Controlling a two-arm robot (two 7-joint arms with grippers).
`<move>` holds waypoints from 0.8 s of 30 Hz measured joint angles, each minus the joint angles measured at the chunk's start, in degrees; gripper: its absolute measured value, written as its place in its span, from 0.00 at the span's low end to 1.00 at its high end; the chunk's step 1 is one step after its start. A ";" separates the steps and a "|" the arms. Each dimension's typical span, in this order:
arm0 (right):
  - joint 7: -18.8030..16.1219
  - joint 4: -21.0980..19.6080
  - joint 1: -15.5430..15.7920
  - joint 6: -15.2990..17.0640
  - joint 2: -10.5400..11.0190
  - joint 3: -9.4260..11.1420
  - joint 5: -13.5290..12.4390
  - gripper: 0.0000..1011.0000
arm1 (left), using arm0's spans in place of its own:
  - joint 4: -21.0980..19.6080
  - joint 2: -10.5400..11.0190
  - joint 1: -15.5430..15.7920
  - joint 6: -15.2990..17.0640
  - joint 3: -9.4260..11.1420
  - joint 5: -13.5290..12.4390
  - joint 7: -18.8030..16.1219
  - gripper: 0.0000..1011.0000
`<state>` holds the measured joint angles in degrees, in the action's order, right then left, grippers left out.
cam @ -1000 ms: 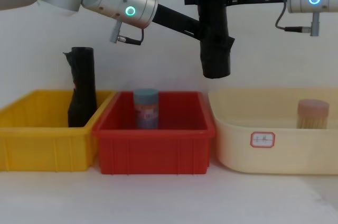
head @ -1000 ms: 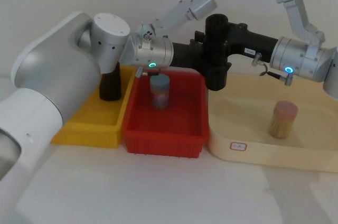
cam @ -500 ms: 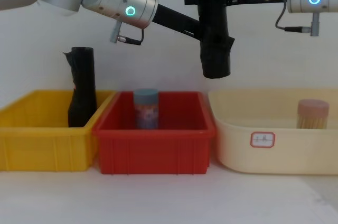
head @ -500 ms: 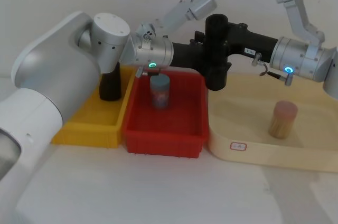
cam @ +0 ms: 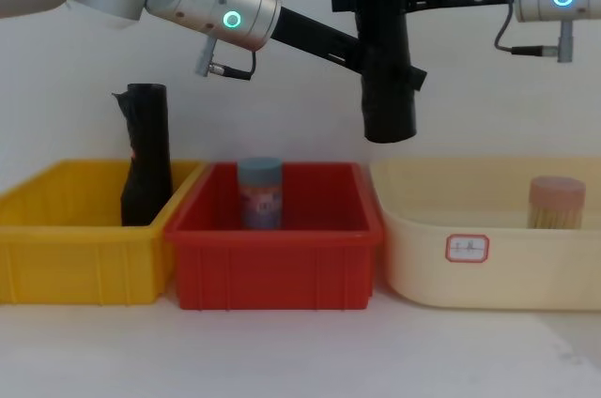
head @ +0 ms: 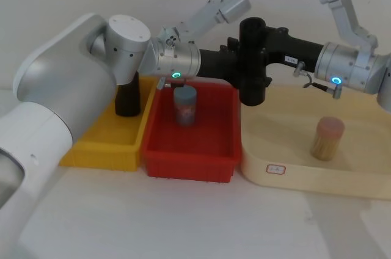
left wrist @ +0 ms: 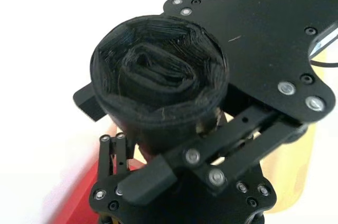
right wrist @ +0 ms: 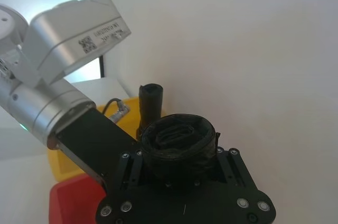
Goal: Pick up the garbage bag with the one hand and transfer it to the other hand.
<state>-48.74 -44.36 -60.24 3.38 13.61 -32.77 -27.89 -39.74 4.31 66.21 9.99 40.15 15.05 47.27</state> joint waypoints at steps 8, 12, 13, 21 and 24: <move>3.02 -2.67 0.87 1.83 1.50 -0.10 1.36 0.53 | 0.00 0.00 0.00 0.00 0.00 0.00 0.00 0.99; 5.05 -4.61 1.57 3.11 2.51 0.13 2.11 0.53 | 0.00 0.00 0.00 0.00 0.00 0.00 0.01 0.99; 5.59 -4.93 1.71 3.36 2.70 0.20 2.25 0.53 | 0.00 0.00 0.00 0.00 0.00 -0.01 0.01 0.99; 9.34 -7.32 3.14 5.50 4.91 1.56 3.09 0.53 | 0.01 0.00 0.00 0.00 0.00 -0.01 0.01 0.99; 9.49 -6.81 3.15 5.52 5.17 2.02 3.12 0.53 | 0.01 0.00 0.00 0.01 0.00 -0.01 0.01 0.99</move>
<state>-39.26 -51.17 -57.09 8.90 18.78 -30.75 -24.77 -39.73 4.30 66.21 9.99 40.15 15.05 47.28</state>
